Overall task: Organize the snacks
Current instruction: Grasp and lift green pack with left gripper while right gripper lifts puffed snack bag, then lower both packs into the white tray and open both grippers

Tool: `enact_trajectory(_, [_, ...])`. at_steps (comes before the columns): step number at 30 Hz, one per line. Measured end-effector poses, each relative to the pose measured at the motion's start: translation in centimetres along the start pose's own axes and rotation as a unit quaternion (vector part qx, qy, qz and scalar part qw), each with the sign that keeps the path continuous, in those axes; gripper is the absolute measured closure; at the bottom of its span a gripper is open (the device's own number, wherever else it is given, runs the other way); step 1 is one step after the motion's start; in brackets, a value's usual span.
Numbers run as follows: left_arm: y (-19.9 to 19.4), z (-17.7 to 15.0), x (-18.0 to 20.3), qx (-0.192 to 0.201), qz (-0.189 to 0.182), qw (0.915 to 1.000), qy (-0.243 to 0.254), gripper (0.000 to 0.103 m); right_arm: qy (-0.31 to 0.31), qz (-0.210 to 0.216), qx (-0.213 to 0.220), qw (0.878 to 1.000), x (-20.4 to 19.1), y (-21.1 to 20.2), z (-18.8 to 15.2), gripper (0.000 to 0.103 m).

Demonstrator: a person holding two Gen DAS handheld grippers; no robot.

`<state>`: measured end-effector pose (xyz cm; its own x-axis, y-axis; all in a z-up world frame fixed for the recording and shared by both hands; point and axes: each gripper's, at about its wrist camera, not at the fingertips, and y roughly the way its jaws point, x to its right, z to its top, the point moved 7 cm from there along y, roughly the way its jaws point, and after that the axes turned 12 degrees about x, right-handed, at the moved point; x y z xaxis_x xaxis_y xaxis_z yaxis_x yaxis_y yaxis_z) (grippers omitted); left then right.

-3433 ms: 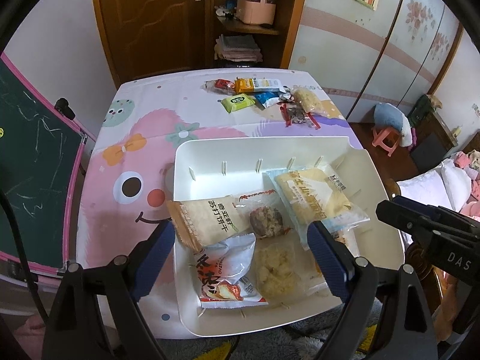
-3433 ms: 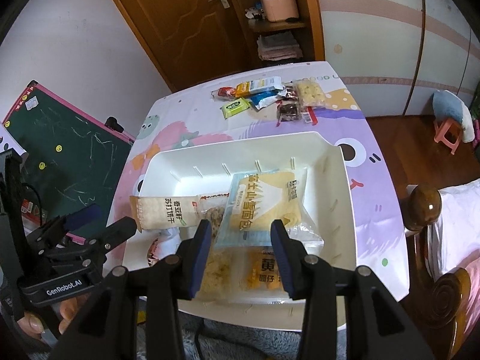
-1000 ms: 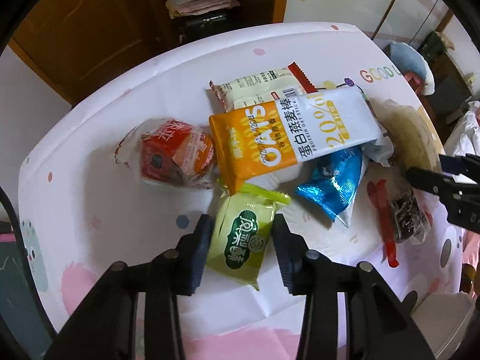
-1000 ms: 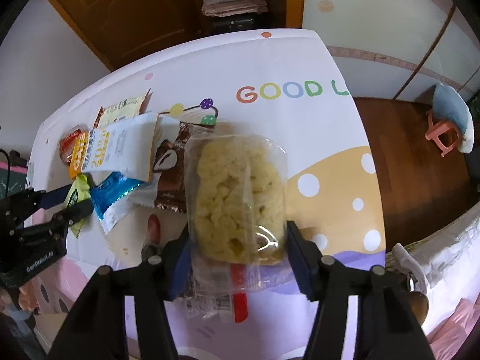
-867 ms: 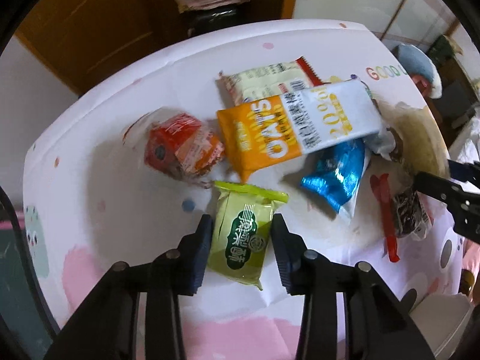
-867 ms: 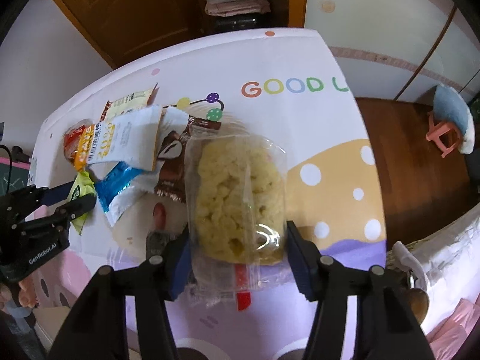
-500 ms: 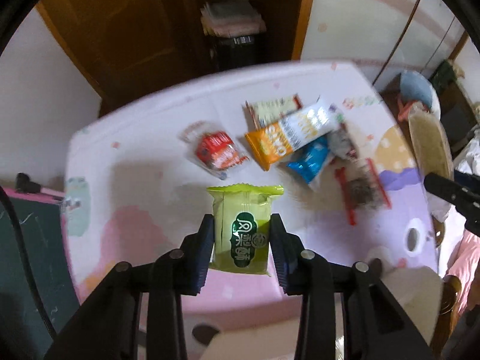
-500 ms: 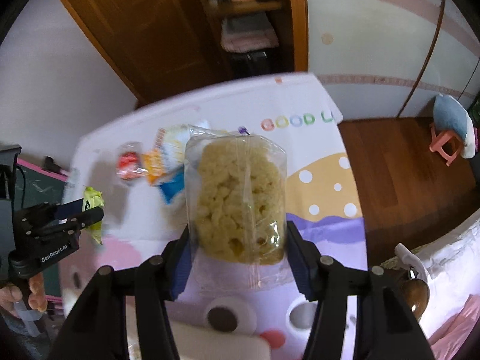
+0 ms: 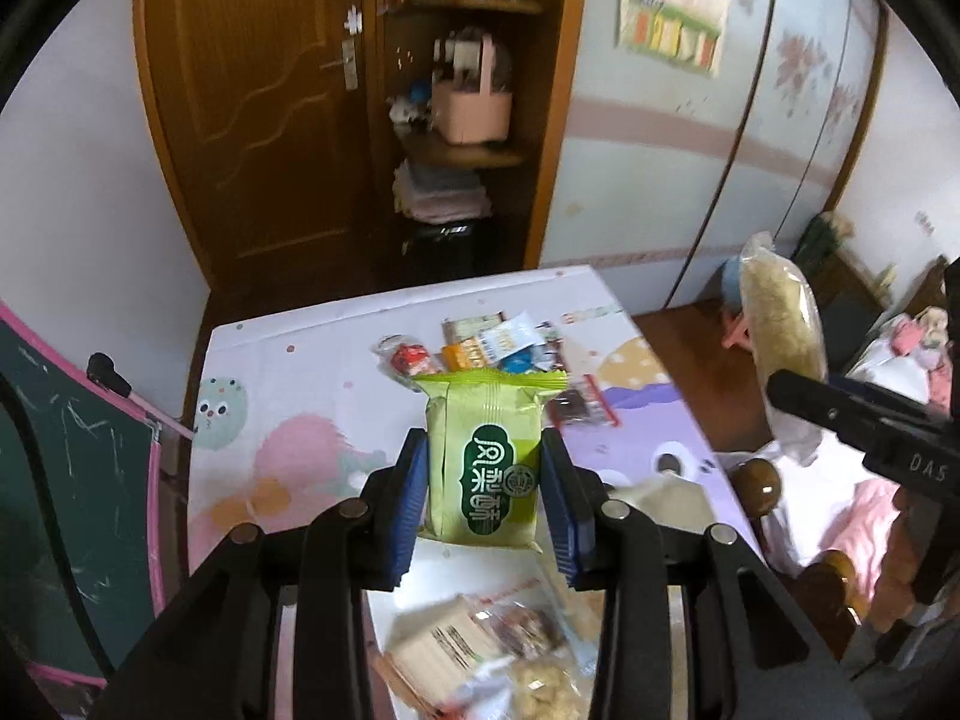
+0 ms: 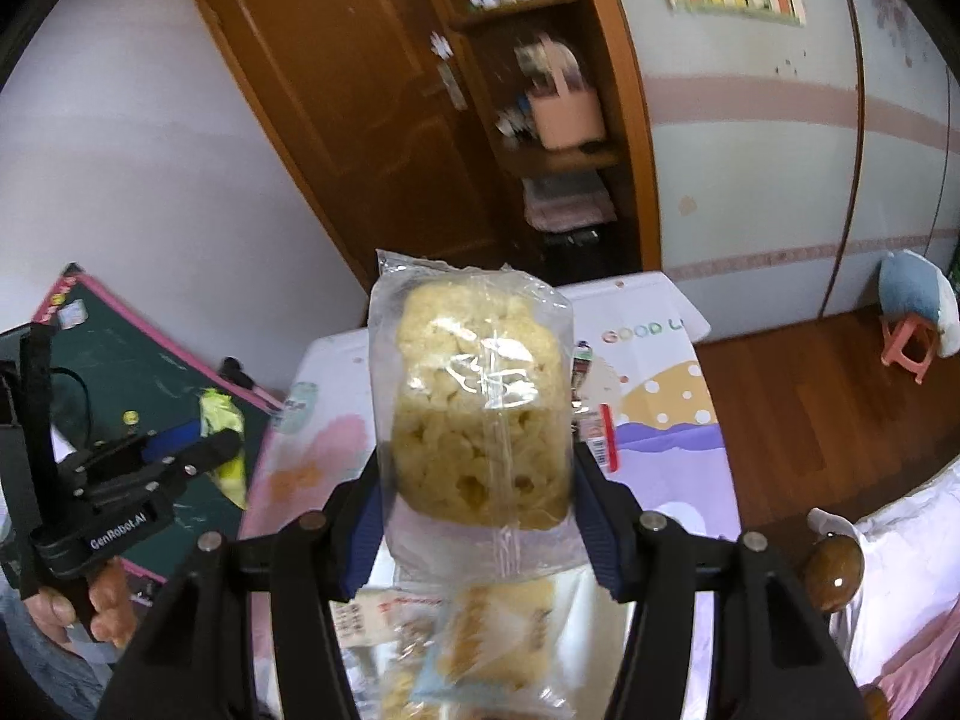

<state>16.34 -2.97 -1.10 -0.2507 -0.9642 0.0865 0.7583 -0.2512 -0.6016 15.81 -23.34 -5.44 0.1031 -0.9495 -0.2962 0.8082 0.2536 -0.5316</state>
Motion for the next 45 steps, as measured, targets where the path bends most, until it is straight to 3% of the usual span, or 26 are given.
enact_trajectory(4, [-2.8, -2.0, 0.6, 0.026, -0.009, 0.9996, -0.012, 0.068, -0.001, 0.019, 0.03, 0.999, -2.2, -3.5, -1.6, 0.046])
enact_trajectory(7, [-3.8, -4.2, 1.1, 0.024, -0.022, 0.999, -0.031, 0.068, 0.0, 0.032, 0.045, 0.998, -3.1, -5.2, -3.4, 0.046])
enact_trajectory(13, [-4.7, -8.3, 1.7, 0.027, -0.011, 0.9985, -0.046, 0.068, -0.006, 0.031, 0.057, 0.998, -4.5, -7.2, -7.0, 0.046])
enact_trajectory(20, [-3.7, -13.1, 1.4, 0.0, 0.02, 0.9986, -0.049, 0.068, -0.013, 0.024, 0.032, 0.999, -4.8, -7.6, -11.1, 0.046])
enact_trajectory(24, [-3.1, -15.1, 1.1, -0.017, 0.029, 0.9981, -0.052, 0.068, -0.027, 0.0, 0.023, 0.999, -4.4, -7.1, -13.2, 0.046])
enact_trajectory(32, [-2.4, -17.0, 1.4, -0.04, 0.028, 0.9976, -0.049, 0.068, -0.014, 0.007, -0.027, 1.0, -4.2, -5.5, -16.0, 0.046])
enact_trajectory(45, [-1.6, -18.2, 1.7, -0.065, 0.022, 0.996, -0.058, 0.068, -0.021, 0.003, -0.047, 0.999, -4.7, -4.9, -17.0, 0.046])
